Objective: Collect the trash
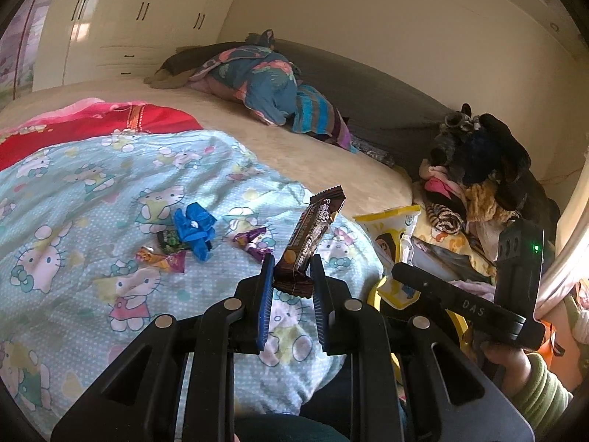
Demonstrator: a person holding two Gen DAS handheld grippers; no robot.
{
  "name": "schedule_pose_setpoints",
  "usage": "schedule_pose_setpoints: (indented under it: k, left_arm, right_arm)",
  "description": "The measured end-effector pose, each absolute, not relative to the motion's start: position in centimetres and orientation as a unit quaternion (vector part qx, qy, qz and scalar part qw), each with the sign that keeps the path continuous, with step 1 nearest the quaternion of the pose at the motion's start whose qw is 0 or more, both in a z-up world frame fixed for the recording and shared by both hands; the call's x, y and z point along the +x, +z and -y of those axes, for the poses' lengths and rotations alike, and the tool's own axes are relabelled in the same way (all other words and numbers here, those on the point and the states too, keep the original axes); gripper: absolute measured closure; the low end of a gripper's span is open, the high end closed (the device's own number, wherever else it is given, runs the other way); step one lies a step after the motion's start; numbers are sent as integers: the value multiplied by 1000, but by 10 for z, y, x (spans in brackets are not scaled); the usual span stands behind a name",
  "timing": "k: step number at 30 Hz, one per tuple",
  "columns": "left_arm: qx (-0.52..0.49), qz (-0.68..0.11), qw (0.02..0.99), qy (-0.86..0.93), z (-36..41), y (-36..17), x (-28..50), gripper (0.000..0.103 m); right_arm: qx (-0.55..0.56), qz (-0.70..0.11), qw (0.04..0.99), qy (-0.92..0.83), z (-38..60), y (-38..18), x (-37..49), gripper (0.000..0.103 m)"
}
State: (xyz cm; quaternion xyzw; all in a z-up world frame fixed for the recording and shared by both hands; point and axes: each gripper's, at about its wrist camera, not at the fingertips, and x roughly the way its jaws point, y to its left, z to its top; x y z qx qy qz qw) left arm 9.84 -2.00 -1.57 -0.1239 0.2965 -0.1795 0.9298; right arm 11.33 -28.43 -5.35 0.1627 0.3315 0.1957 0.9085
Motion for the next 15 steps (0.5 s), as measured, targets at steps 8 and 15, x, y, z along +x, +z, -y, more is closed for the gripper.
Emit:
schedule_pose_setpoints:
  k: [8,15]
  left_arm:
    - [-112,-299,928,-194,35,-15,98,84]
    - [-101,-303,924,-209,50,-17,97,84]
  right_arm:
    - [172,-329,912,175,304,-53,108,77]
    - [180,-333,914,150,324,-55,102,77]
